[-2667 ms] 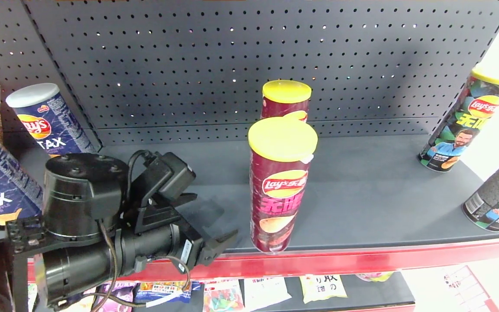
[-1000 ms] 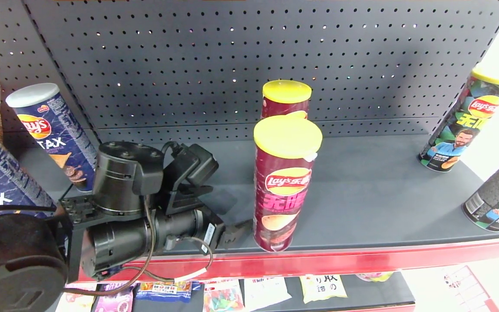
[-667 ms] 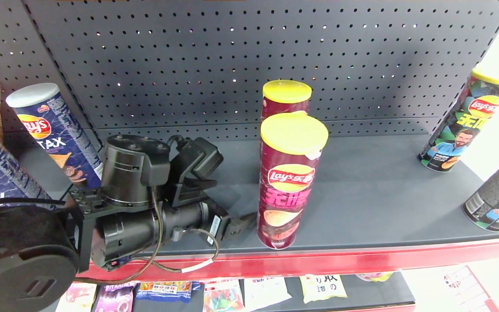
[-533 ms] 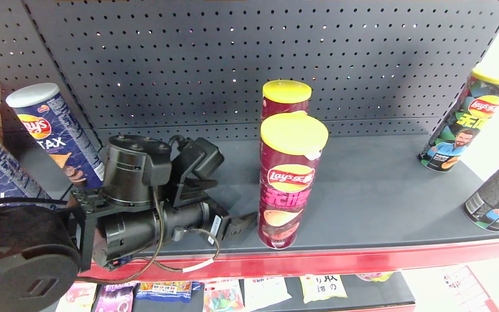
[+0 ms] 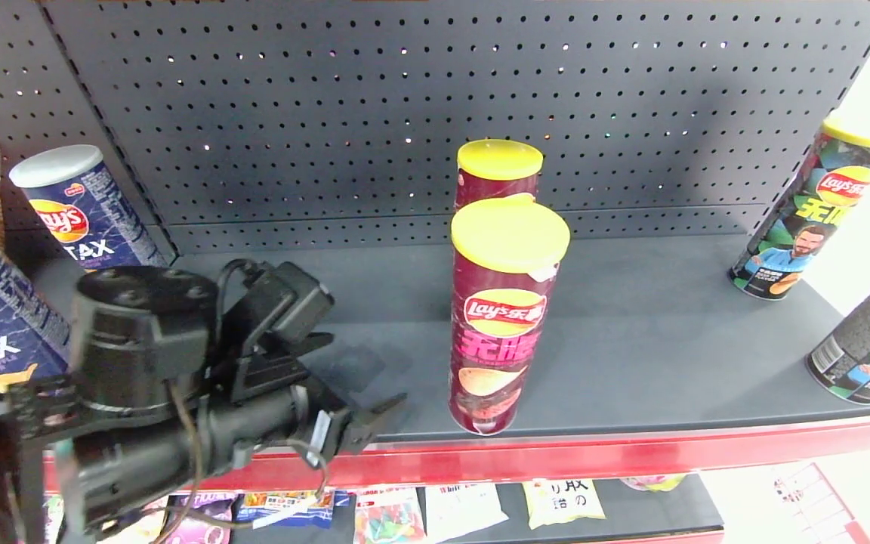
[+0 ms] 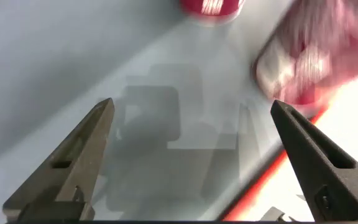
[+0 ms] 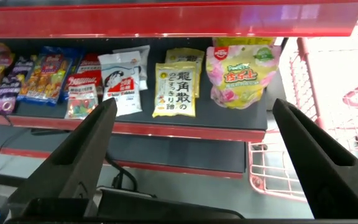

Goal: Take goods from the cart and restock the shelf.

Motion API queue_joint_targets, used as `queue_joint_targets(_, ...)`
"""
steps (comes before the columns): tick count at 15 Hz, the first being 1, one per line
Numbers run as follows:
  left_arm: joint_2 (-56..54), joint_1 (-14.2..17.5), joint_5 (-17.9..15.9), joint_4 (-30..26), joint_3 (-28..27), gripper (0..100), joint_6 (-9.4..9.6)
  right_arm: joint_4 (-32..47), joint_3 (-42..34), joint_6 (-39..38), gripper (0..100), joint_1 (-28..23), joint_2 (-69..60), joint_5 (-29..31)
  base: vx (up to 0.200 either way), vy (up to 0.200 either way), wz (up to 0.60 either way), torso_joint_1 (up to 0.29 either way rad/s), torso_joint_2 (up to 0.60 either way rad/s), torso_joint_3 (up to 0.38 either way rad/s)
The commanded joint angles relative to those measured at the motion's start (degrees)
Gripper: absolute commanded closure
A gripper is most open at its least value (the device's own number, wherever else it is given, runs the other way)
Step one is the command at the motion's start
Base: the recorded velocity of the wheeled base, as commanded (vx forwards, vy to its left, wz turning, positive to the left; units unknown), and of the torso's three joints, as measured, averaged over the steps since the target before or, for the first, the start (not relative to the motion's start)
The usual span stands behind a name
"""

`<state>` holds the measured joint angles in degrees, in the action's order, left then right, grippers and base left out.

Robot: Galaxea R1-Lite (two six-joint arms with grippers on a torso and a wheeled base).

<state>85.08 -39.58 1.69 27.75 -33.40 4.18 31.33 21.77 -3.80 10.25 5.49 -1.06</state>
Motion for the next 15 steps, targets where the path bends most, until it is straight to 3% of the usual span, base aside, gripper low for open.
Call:
queue_joint_targets(1,-21.6,2.8,4.2,-1.2,15.5,0,-0.40,0.0,-0.1,0.9,0,0.0,0.1,-2.5,0.000,0.000,0.00,0.000,0.00,0.000)
queue_joint_targets(2,-26.3,4.0,5.2,-3.0,17.4,0,-0.40,0.0,-0.1,1.7,0,0.0,0.1,-4.1,0.000,0.000,0.00,0.000,0.00,0.000)
queue_joint_targets(3,-36.7,8.3,6.2,-11.0,19.1,0,-0.49,-0.1,0.0,4.0,0,0.0,0.1,-7.5,0.000,0.000,0.00,0.000,0.00,0.000)
queue_joint_targets(5,-49.7,15.4,6.2,-26.7,18.1,0,-0.58,-2.8,-0.4,6.1,0,0.0,0.1,-8.3,0.000,0.000,0.00,0.000,0.00,0.000)
queue_joint_targets(6,-57.7,20.4,6.1,-37.9,16.4,0,-1.81,-3.1,-0.2,5.8,0,-0.6,1.0,-7.1,0.000,0.000,0.00,0.000,0.00,0.000)
queue_joint_targets(7,-60.7,22.3,6.2,-42.2,15.7,0,-2.60,-3.1,0.2,5.5,0,-1.4,1.8,-5.8,0.000,0.000,0.00,0.000,0.00,0.000)
queue_joint_targets(8,-67.8,27.2,6.2,-52.0,14.6,0,-3.30,-3.1,0.9,4.6,0,-4.3,3.7,-1.4,0.000,0.000,0.00,0.000,0.00,0.000)
queue_joint_targets(9,-72.5,31.8,6.2,-57.8,14.5,0,-3.30,-3.1,1.0,4.6,0,-6.6,4.4,-0.3,0.000,0.000,0.00,0.000,0.00,0.000)
queue_joint_targets(11,-78.1,40.5,6.1,-60.8,16.4,0,-4.27,-3.0,-0.5,4.8,0,-9.7,3.0,0.3,0.000,0.000,0.00,0.000,0.00,0.000)
queue_joint_targets(12,-78.2,43.7,6.0,-60.8,16.4,0,-5.76,-3.6,-2.6,4.9,0,-10.6,2.2,0.3,0.000,0.000,0.00,0.000,0.00,0.000)
queue_joint_targets(13,-78.8,44.6,5.0,-60.0,16.9,0,-7.17,-5.3,-5.5,4.9,0,-10.7,-0.7,0.1,0.000,0.000,0.00,0.000,0.00,0.000)
queue_joint_targets(14,-80.4,43.8,2.3,-56.8,18.0,0,-7.08,-9.9,-10.3,5.7,0,-10.2,-5.5,0.2,0.000,0.000,0.00,0.000,0.00,0.000)
queue_joint_targets(15,-80.3,43.6,0.9,-49.3,20.7,0,-6.99,-15.9,-13.2,6.8,0,-10.2,-5.3,1.0,0.000,0.000,0.00,0.000,0.00,0.000)
